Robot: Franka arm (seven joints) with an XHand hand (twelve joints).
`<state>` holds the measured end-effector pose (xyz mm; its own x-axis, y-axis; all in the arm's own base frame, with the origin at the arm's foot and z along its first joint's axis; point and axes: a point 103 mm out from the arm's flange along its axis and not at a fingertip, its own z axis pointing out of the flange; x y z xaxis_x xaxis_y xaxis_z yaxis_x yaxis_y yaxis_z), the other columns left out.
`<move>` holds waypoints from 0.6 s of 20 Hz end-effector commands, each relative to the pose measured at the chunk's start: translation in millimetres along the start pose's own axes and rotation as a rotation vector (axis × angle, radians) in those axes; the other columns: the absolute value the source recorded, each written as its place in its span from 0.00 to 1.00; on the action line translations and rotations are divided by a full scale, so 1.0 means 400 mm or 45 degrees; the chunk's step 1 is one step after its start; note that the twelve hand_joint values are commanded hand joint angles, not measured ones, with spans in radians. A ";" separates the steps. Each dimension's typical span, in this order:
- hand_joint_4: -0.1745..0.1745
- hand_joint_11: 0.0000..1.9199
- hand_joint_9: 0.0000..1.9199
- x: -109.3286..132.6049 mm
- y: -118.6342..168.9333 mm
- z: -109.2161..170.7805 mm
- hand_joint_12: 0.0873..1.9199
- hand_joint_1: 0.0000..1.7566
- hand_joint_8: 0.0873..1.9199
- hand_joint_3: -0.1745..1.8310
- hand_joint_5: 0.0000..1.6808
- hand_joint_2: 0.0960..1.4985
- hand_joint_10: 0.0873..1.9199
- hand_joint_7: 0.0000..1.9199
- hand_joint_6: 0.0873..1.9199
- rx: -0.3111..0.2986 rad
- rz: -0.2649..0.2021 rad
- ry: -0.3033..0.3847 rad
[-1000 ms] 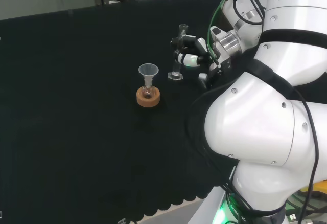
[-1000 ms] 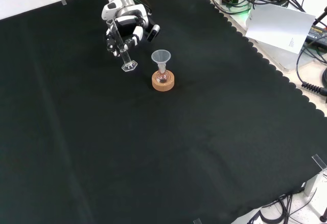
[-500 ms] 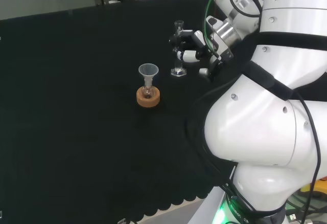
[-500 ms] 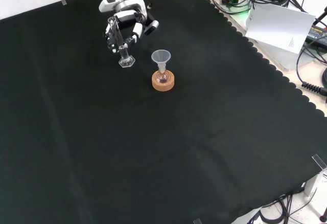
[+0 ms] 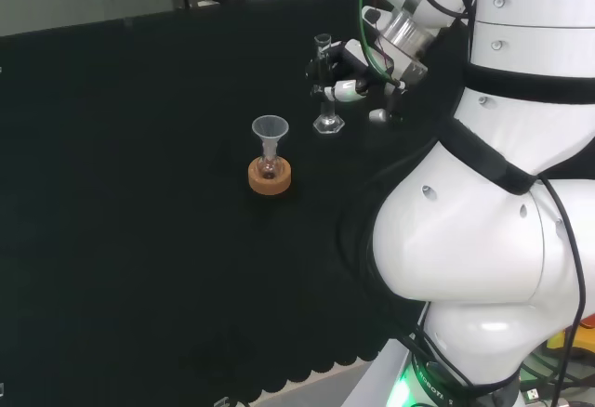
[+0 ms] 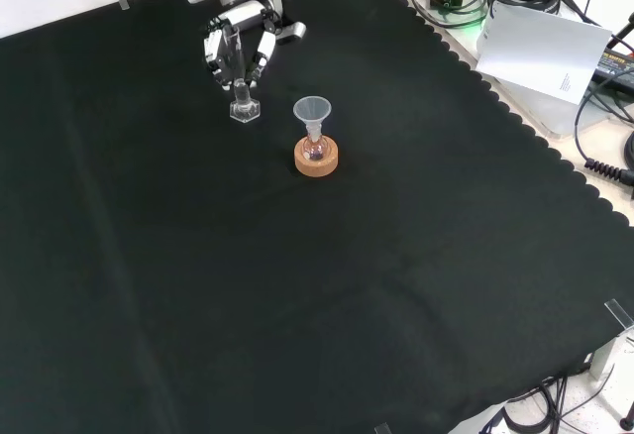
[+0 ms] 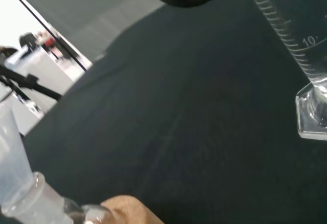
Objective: Pick up the graduated cylinder.
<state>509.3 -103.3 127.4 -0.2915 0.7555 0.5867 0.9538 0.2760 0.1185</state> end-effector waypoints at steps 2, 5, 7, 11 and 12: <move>0.04 0.61 0.71 0.039 -0.028 -0.033 0.38 0.77 0.64 0.09 0.52 0.77 0.02 0.43 0.37 0.107 0.024 -0.181; 0.04 0.61 0.71 0.064 -0.040 -0.045 0.38 0.77 0.64 0.09 0.52 0.77 0.02 0.44 0.37 0.141 0.030 -0.241; 0.03 0.61 0.72 0.078 -0.047 -0.054 0.38 0.77 0.64 0.09 0.53 0.77 0.02 0.44 0.36 0.159 0.037 -0.263; 0.03 0.62 0.72 0.101 -0.059 -0.074 0.37 0.77 0.63 0.09 0.55 0.77 0.02 0.45 0.35 0.224 0.041 -0.310; 0.03 0.62 0.73 0.109 -0.063 -0.078 0.37 0.77 0.63 0.09 0.55 0.77 0.01 0.45 0.35 0.242 0.041 -0.331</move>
<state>486.0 -99.8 161.1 -0.2850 0.8599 0.4235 0.9484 0.3172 -0.0058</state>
